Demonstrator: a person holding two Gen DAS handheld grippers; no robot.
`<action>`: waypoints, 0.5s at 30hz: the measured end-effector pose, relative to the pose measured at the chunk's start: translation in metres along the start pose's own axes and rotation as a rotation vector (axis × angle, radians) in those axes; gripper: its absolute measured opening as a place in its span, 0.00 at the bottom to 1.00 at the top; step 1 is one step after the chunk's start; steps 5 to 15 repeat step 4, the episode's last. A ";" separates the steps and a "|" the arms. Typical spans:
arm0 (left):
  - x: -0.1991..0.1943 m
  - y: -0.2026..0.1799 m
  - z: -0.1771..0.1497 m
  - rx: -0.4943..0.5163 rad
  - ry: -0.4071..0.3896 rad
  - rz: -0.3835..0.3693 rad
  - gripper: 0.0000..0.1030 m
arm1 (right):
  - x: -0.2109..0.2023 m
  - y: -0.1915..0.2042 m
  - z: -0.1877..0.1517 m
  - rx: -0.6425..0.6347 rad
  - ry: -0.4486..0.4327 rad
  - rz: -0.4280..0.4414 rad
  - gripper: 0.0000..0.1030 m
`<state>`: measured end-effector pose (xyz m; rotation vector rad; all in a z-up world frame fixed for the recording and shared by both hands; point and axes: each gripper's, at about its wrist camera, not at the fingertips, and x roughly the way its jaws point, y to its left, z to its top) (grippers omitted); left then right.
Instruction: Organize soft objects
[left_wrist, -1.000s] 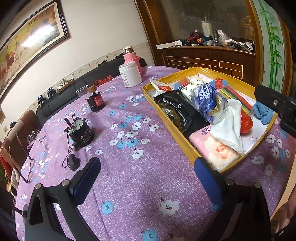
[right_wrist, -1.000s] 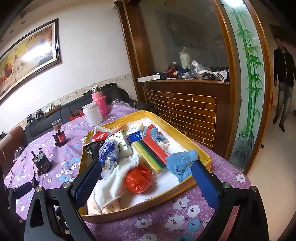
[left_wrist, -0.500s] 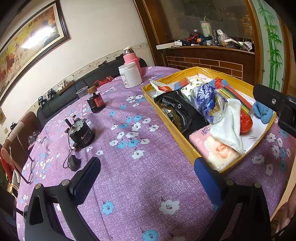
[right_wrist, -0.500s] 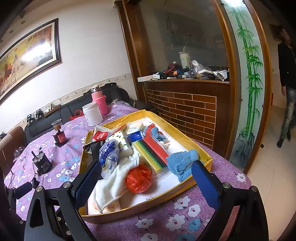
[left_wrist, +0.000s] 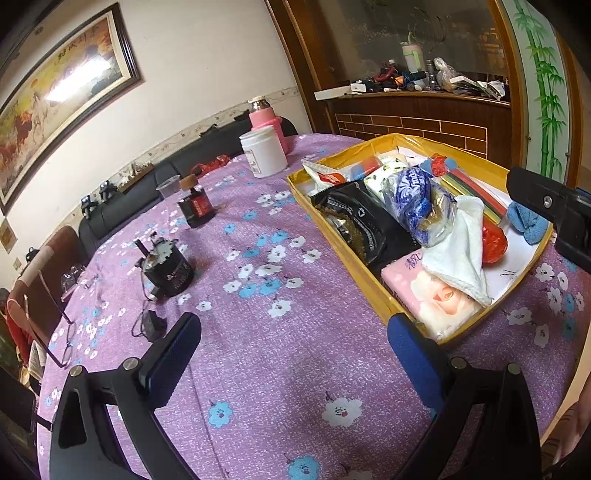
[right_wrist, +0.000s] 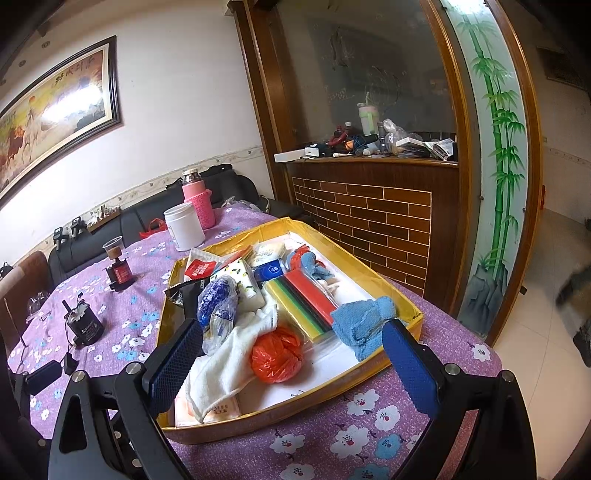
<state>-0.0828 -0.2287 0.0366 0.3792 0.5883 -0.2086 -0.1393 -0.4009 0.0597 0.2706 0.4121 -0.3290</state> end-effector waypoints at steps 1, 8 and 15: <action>-0.001 0.000 0.000 0.001 -0.005 0.000 0.98 | -0.001 0.000 0.000 0.000 -0.001 0.000 0.97; -0.001 -0.001 0.001 0.006 -0.002 0.000 0.98 | -0.001 0.000 -0.001 0.001 -0.003 -0.002 0.97; -0.001 -0.001 0.001 0.006 -0.002 0.000 0.98 | -0.001 0.000 -0.001 0.001 -0.003 -0.002 0.97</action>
